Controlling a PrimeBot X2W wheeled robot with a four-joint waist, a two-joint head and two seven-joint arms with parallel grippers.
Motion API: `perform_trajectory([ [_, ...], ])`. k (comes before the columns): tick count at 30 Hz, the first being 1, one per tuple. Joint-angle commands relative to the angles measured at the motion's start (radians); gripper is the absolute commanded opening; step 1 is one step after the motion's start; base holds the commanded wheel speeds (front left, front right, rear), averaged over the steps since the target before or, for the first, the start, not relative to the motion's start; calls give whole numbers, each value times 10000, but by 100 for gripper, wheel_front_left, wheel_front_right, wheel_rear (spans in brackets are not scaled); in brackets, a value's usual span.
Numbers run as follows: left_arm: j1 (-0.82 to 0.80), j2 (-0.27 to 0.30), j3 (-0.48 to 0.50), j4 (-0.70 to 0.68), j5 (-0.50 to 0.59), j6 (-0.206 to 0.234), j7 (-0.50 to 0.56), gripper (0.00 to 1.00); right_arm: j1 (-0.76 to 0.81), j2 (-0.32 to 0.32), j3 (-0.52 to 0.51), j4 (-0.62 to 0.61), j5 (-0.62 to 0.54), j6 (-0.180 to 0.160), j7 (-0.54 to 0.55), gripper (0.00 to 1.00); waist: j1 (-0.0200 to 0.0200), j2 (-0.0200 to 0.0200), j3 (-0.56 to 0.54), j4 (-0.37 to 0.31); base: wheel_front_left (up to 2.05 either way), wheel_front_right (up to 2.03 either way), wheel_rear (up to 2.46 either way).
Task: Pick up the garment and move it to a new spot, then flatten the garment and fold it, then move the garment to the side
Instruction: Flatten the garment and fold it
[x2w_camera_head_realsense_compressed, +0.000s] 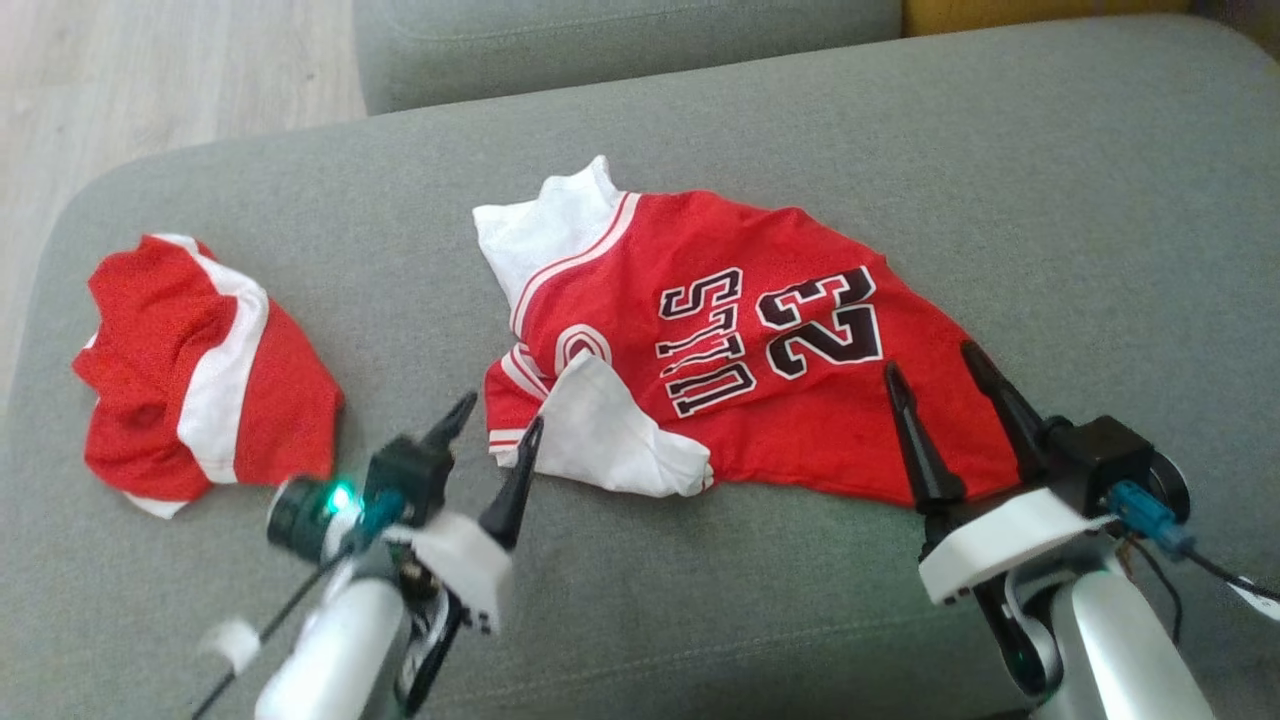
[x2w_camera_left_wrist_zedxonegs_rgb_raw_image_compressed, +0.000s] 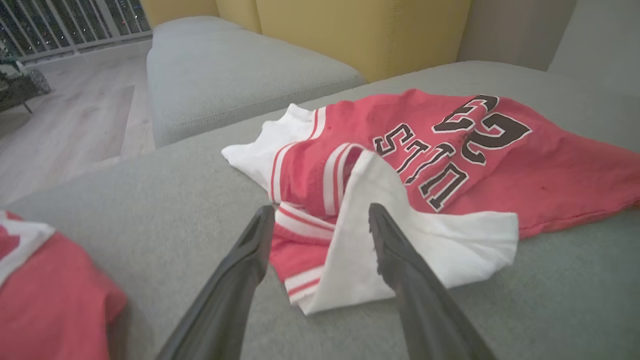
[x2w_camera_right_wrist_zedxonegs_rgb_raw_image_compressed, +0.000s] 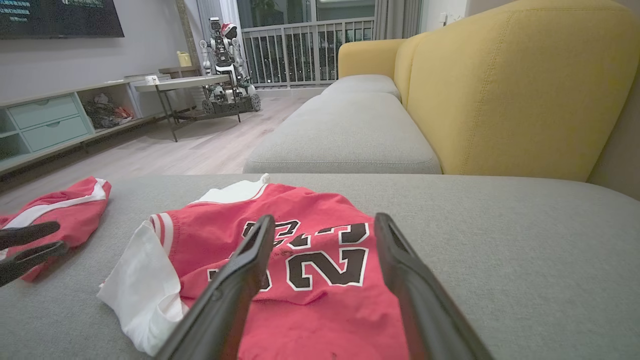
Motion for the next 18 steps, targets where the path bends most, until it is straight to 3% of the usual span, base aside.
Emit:
perform_trajectory([
  [1,-297,173,470,-446,-76,105,-121,100,-186,-7,221,-355,32,-4,15,100,0,0,-30,24,0,0,0],
  [9,459,132,873,-1338,-403,509,-122,100,-135,-7,400,-458,53,-4,135,100,0,0,-31,-206,0,0,0],
  [18,-357,115,591,-913,-417,82,184,100,-246,-7,558,-559,101,-4,108,100,0,0,413,-689,0,0,0],
])
